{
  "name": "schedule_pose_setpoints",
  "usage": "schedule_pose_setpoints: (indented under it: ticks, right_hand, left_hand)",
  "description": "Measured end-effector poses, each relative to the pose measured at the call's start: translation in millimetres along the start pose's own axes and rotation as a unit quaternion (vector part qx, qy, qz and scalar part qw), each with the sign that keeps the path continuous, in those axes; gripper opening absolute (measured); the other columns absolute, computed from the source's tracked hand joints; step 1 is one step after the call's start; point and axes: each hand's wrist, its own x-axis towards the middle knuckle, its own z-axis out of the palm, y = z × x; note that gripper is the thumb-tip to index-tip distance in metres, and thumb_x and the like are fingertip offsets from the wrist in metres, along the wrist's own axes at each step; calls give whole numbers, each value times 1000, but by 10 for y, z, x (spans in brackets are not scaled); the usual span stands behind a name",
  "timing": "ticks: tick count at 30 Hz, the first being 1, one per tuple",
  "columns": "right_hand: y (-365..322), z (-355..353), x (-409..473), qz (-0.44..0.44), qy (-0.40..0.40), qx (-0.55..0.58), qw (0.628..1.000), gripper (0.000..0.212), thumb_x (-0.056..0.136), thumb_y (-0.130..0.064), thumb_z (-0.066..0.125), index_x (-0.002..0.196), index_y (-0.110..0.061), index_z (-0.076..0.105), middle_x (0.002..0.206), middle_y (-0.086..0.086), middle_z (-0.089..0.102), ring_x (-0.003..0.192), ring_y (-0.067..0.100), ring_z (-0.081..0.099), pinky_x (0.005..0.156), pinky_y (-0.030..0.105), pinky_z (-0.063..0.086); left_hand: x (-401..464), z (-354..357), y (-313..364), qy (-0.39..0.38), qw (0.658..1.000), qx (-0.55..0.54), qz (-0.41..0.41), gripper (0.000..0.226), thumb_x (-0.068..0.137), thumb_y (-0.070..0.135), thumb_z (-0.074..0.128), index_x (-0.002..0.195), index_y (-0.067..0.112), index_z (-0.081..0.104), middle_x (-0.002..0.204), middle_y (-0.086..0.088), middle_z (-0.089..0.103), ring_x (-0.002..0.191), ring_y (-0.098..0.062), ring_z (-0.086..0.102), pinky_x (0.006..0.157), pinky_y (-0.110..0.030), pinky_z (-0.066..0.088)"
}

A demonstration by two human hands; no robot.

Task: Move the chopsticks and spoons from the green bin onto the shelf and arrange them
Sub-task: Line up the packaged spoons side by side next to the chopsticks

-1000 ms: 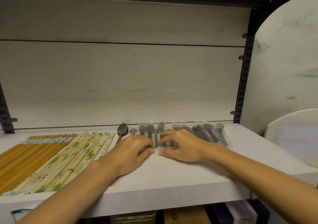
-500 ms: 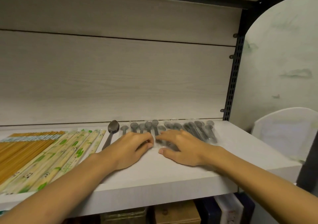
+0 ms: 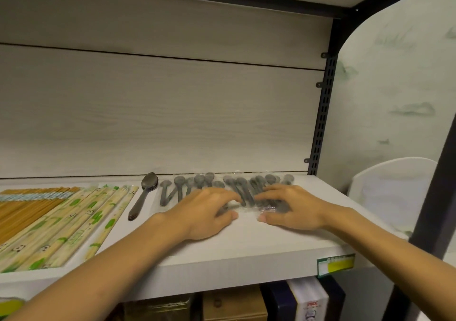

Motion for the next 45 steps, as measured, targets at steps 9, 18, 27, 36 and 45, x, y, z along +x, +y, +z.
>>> schedule_pose_setpoints:
  ticks: [9, 18, 27, 36, 45]
  right_hand:
    - [40, 64, 11, -28, 25, -13, 999, 48, 90, -57, 51, 125, -25, 63, 121, -7, 61, 109, 13, 54, 95, 35, 46]
    - [83, 41, 9, -44, 23, -33, 998, 49, 93, -50, 50, 136, -28, 50, 147, -3, 39, 134, 18, 35, 109, 33, 33]
    - [4, 111, 210, -67, -22, -30, 997, 49, 94, -51, 45, 136, -27, 52, 141, -4, 49, 132, 15, 40, 110, 35, 32]
    - [57, 62, 244, -70, 13, -50, 996, 42, 91, -52, 54, 124, -27, 63, 118, -6, 64, 109, 13, 54, 85, 29, 39]
    - [127, 132, 256, -81, 92, -39, 992, 30, 94, -45, 51, 90, -22, 70, 84, -6, 69, 78, 11, 58, 77, 39, 48]
  left_hand:
    - [329, 162, 202, -70, 997, -2, -28, 46, 98, 51, 32, 140, 34, 39, 135, 7, 54, 125, -21, 48, 102, -40, 40]
    - [154, 100, 149, -21, 1000, -13, -12, 39, 91, 54, 44, 109, 25, 62, 97, 8, 63, 87, -11, 55, 78, -32, 48]
    - [89, 94, 122, 63, 996, -66, -7, 20, 94, 33, 54, 94, 18, 68, 81, 6, 64, 72, -7, 51, 68, -27, 42]
    - [146, 29, 175, 158, 987, -5, -18, 16, 95, 22, 54, 84, 16, 64, 64, 17, 44, 69, -9, 37, 62, -27, 31]
    - [194, 134, 115, 118, 993, -5, 10, 17, 94, 23, 56, 89, 9, 64, 88, -2, 64, 76, -15, 49, 64, -25, 32]
